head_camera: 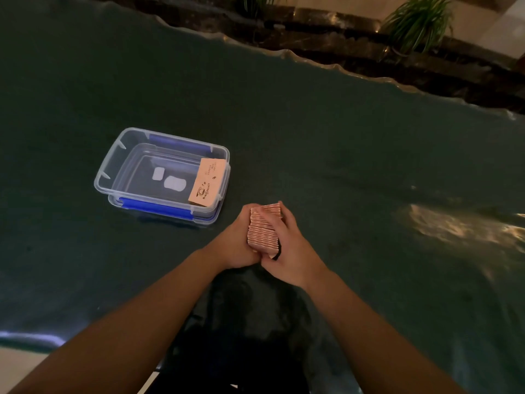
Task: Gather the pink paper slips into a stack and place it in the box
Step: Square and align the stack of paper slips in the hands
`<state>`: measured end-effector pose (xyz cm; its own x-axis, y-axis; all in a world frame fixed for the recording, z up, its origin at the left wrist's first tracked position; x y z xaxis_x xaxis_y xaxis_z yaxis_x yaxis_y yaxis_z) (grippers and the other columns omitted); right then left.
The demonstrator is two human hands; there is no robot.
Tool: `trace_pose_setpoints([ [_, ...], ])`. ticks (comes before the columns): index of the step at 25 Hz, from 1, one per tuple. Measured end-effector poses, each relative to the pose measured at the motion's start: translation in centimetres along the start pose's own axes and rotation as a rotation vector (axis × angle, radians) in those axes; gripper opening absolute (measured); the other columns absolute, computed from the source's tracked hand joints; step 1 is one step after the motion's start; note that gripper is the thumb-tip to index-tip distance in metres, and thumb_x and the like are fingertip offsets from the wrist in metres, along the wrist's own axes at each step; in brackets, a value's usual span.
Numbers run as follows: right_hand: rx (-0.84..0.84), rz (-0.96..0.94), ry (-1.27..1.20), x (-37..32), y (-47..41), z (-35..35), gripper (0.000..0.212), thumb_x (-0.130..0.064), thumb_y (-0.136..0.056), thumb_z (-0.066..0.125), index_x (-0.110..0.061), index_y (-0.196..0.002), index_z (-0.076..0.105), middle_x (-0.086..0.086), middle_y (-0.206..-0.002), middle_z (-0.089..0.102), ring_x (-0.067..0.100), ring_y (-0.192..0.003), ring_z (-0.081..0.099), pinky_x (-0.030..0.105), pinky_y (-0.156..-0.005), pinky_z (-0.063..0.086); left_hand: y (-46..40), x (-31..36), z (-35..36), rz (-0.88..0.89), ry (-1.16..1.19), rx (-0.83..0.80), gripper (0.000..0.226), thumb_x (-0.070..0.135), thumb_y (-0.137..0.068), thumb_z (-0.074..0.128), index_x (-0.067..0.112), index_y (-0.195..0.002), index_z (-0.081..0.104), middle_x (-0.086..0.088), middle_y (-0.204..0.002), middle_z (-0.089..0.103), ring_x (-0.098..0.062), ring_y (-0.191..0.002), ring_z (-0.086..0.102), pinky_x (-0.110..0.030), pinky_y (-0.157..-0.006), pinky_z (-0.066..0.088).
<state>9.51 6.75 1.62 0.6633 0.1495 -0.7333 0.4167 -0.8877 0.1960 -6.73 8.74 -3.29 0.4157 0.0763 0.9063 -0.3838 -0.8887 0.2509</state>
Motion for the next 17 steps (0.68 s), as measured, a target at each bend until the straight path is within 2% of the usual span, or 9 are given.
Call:
trace_pose_setpoints([
  [2, -0.008, -0.022, 0.028, -0.07, -0.13, -0.26, 0.104, -0.019, -0.084, 0.079, -0.066, -0.157, 0.021, 0.000, -0.177, 0.006, 0.024, -0.163, 0.019, 0.046, -0.120, 0.045, 0.04, -0.07, -0.09, 0.001, 0.002, -0.001, 0.122, 0.034, -0.067, 0.091, 0.044, -0.155, 0.007, 0.013, -0.137, 0.056, 0.000, -0.124, 0.060, -0.032, -0.107, 0.051],
  [4, 0.010, -0.056, 0.064, 0.03, -0.25, -0.47, 0.098, -0.019, -0.085, 0.080, -0.056, -0.160, 0.029, 0.001, -0.178, 0.004, 0.024, -0.161, 0.027, 0.040, -0.117, 0.048, 0.00, -0.03, -0.22, 0.008, 0.005, -0.004, 0.130, 0.031, -0.068, 0.093, 0.042, -0.157, 0.000, 0.013, -0.141, 0.055, -0.002, -0.127, 0.059, -0.026, -0.105, 0.050],
  [6, 0.029, -0.068, 0.069, 0.19, -0.28, -0.53, 0.090, -0.018, -0.084, 0.082, -0.044, -0.159, 0.040, 0.002, -0.178, 0.002, 0.025, -0.156, 0.036, 0.034, -0.112, 0.052, -0.26, 0.17, -0.23, 0.019, 0.000, -0.003, 0.126, 0.027, -0.070, 0.093, 0.041, -0.157, 0.004, 0.015, -0.140, 0.056, 0.002, -0.126, 0.059, -0.020, -0.101, 0.050],
  [7, 0.032, -0.060, 0.067, 0.21, -0.34, -0.54, 0.088, -0.018, -0.083, 0.083, -0.043, -0.158, 0.042, 0.001, -0.178, 0.002, 0.025, -0.155, 0.038, 0.035, -0.111, 0.053, -0.45, 0.35, -0.21, 0.028, -0.013, 0.003, 0.120, 0.026, -0.070, 0.093, 0.041, -0.156, 0.009, 0.016, -0.138, 0.056, 0.004, -0.125, 0.059, -0.017, -0.098, 0.050],
  [11, 0.022, -0.027, 0.037, 0.24, -0.72, -0.49, 0.088, -0.024, -0.081, 0.080, -0.050, -0.155, 0.040, -0.003, -0.177, 0.003, 0.024, -0.154, 0.040, 0.038, -0.110, 0.054, -0.79, 0.64, -0.37, 0.009, -0.032, 0.015, 0.108, 0.029, -0.072, 0.092, 0.050, -0.146, 0.017, 0.021, -0.131, 0.057, 0.012, -0.120, 0.057, -0.004, -0.088, 0.048],
  [14, 0.043, 0.027, -0.090, 0.24, -0.66, -0.60, 0.089, -0.042, -0.081, 0.079, -0.056, -0.155, 0.031, -0.012, -0.171, 0.020, 0.013, -0.147, 0.046, 0.033, -0.111, 0.051, -0.69, 0.49, -0.59, -0.031, -0.029, 0.019, 0.107, 0.039, -0.068, 0.094, 0.047, -0.146, 0.022, 0.023, -0.130, 0.057, 0.014, -0.119, 0.056, -0.007, -0.085, 0.049],
  [17, 0.141, 0.115, -0.255, 0.41, -0.58, -0.98, 0.088, -0.057, -0.081, 0.076, -0.046, -0.157, 0.034, -0.015, -0.159, 0.039, 0.000, -0.142, 0.047, 0.029, -0.113, 0.046, -0.64, 0.16, -0.65, -0.052, -0.037, 0.020, 0.106, 0.033, -0.066, 0.095, 0.054, -0.140, 0.021, 0.023, -0.126, 0.058, 0.015, -0.116, 0.057, -0.008, -0.083, 0.051],
])
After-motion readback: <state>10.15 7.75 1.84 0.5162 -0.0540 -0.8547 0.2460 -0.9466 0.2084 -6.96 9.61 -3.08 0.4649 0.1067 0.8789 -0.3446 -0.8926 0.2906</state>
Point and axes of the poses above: each hand's wrist, its own y-axis away from the middle knuckle, its own z-axis out of the palm, x = y × z, the point moved 3 cm from there along -y, towards the middle knuckle
